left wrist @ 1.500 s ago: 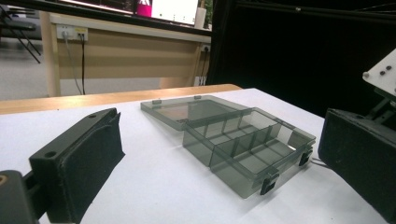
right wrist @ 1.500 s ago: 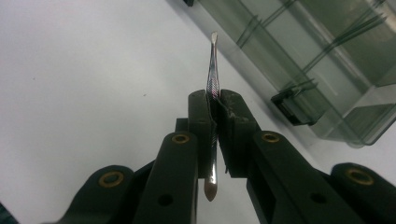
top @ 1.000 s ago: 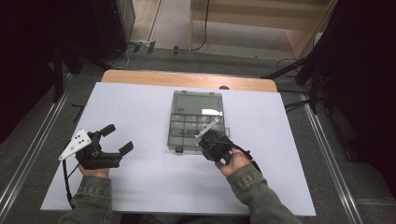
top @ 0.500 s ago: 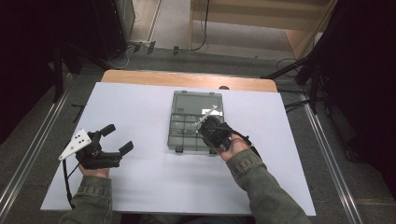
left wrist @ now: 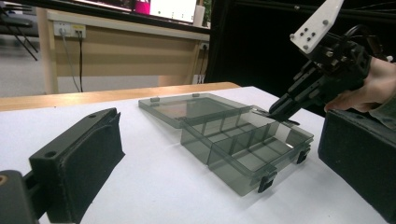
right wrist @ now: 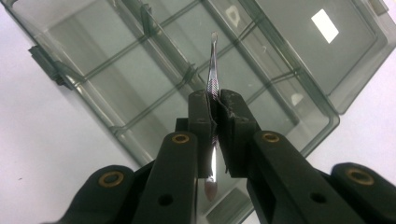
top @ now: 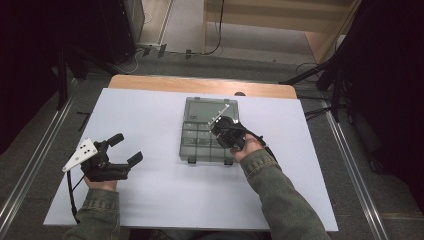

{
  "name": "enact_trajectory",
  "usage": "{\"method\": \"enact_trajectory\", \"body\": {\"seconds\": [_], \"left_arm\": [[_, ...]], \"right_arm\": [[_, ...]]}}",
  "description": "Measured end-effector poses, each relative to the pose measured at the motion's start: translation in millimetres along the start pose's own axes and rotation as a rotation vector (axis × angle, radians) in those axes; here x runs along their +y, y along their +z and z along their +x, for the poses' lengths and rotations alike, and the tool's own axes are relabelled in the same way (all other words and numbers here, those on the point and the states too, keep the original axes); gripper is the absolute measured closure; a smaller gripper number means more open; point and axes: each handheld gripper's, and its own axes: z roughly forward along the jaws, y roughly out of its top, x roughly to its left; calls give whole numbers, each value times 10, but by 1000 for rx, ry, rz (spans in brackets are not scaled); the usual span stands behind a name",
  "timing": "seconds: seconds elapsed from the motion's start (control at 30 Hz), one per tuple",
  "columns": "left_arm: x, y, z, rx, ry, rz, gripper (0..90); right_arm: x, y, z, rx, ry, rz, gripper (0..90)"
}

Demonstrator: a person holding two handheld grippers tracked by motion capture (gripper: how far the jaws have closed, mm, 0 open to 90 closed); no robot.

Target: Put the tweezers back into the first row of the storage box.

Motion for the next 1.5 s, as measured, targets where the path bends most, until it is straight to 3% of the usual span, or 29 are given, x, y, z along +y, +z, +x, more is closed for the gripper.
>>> {"method": "enact_trajectory", "body": {"seconds": [0.47,0.57,0.93,1.03,1.17,1.33,1.47,1.5], "left_arm": [[-3,-4,-2,0,-2,1,0],[-3,-3,-4,-1,-1,2,0],[-5,-10,-1,-2,0,3,0],[-5,-11,-2,-1,-1,2,0],[-5,-11,-2,-1,1,4,0],[-5,-9,-6,-4,0,2,0],[-6,-10,-6,-4,1,2,0],[-6,-9,-7,-5,1,2,0]], "right_arm": [[140,71,-175,-39,-37,-26,852],[174,108,-233,-30,-44,-54,852],[207,192,-231,-11,-66,-56,845],[201,199,-232,18,-70,-52,719],[199,182,-215,24,-56,-47,633],[204,133,-203,13,-41,-64,435],[183,105,-204,35,-25,-58,253],[183,105,-204,35,-25,-58,253]]}}
